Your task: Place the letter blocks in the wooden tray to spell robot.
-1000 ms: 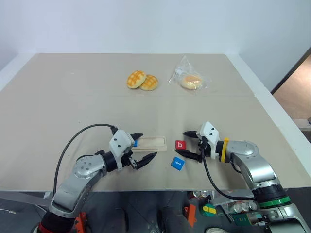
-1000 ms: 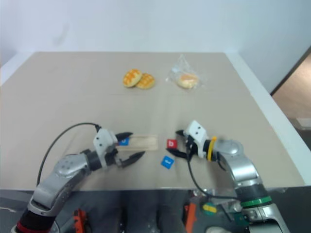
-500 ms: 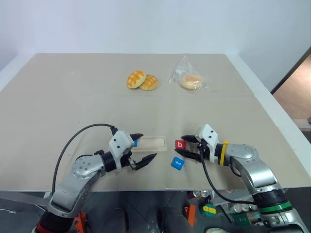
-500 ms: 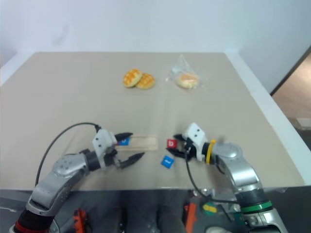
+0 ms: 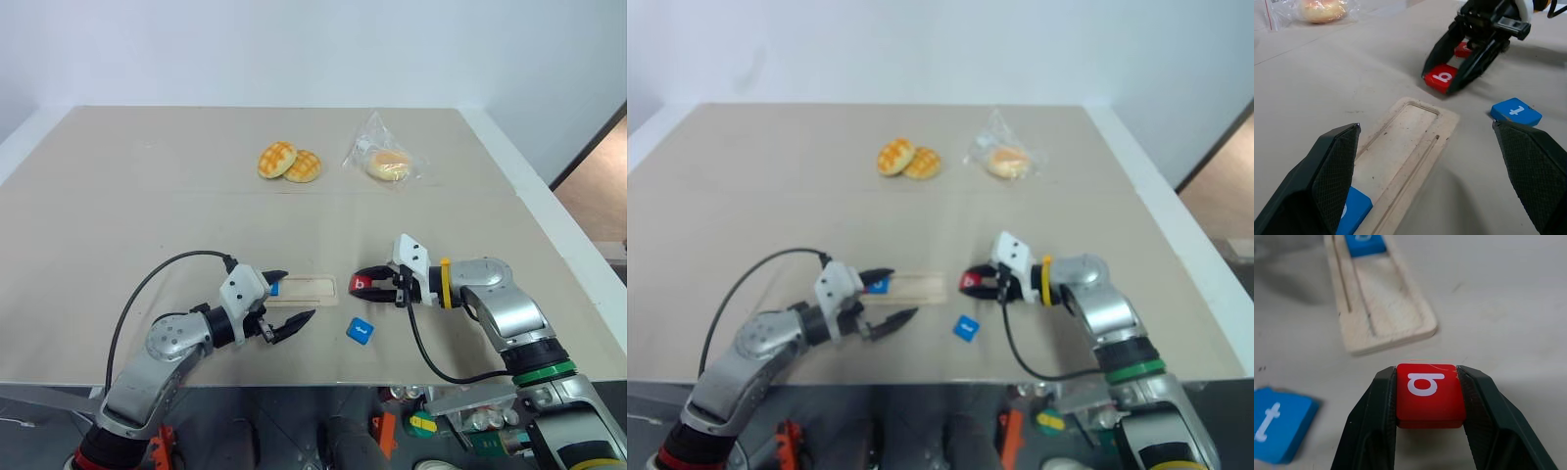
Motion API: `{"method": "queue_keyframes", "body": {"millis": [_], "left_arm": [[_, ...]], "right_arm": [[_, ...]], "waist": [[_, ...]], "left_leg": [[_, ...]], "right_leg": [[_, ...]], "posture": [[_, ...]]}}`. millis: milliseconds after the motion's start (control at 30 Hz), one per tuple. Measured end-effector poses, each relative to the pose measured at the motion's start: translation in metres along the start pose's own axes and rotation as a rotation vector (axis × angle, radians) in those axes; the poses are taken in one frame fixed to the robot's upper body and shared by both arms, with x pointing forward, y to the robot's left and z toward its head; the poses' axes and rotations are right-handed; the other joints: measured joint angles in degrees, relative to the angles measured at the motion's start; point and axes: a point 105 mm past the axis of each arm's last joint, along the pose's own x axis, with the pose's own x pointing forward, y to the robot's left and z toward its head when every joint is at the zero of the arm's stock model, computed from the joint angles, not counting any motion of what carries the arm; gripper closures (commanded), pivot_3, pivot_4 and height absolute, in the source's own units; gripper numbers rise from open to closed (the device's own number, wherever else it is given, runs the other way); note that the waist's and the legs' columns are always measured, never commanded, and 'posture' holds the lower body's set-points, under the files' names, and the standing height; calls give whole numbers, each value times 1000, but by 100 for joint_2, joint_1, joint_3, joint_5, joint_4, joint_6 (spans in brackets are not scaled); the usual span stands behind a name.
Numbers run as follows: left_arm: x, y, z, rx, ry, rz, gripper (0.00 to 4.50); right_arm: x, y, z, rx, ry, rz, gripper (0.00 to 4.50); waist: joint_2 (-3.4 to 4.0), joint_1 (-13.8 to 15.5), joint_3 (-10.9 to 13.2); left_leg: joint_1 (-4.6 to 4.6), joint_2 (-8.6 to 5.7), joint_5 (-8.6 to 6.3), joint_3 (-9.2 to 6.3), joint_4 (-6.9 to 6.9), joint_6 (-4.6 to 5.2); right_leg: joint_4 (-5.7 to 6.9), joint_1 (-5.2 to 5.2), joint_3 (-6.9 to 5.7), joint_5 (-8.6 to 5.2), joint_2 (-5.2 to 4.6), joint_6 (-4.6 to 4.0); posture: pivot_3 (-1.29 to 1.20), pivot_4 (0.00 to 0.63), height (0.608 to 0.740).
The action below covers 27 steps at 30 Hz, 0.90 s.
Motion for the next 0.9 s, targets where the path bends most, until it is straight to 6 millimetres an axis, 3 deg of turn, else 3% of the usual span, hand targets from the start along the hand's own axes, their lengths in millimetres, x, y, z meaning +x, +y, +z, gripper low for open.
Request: {"method": "queue_keyframes", "body": {"millis": [67, 233, 500, 633, 667, 900], "left_arm": [[0, 0, 0, -1, 1, 4, 0], [-9, 4, -7, -11, 14, 45, 0], [-45, 25, -14, 8, 30, 182, 0], [-58, 30, -15, -16, 25, 210, 0], [-61, 28, -16, -17, 30, 193, 0], [-61, 29, -14, -28, 15, 187, 0]], "right_arm": [[0, -2, 4, -15, -6, 3, 2951], [7, -8, 36, -98, -60, 38, 2951], [42, 7, 67, -155, -129, 148, 2951], [53, 14, 72, -173, -136, 181, 2951], [64, 17, 72, -184, -132, 205, 2951], [86, 20, 74, -203, -138, 241, 2951]], "waist": [[0, -7, 0], [1, -29, 1], [3, -17, 2], [3, -5, 2], [3, -10, 2], [3, -11, 2]], "left_leg": [[2, 1, 0, 1, 1, 0], [15, 14, 0, 2, 0, 0], [10, 19, 0, 6, -4, 0], [8, 11, 0, 4, -3, 0], [8, 12, 0, 9, -2, 0], [8, 17, 0, 8, -3, 0]], "right_leg": [[0, 0, 1, 2, 0, 0], [2, 2, 4, 10, 15, -11], [3, -4, 4, 9, 14, -17], [2, -3, 0, 6, 5, -13], [2, -5, 1, 6, 5, -14], [2, -6, -3, 9, 8, -19]], "posture": [[0, 150, 740], [0, 150, 740], [0, 150, 740], [0, 150, 740], [0, 150, 740], [0, 150, 740]]}}
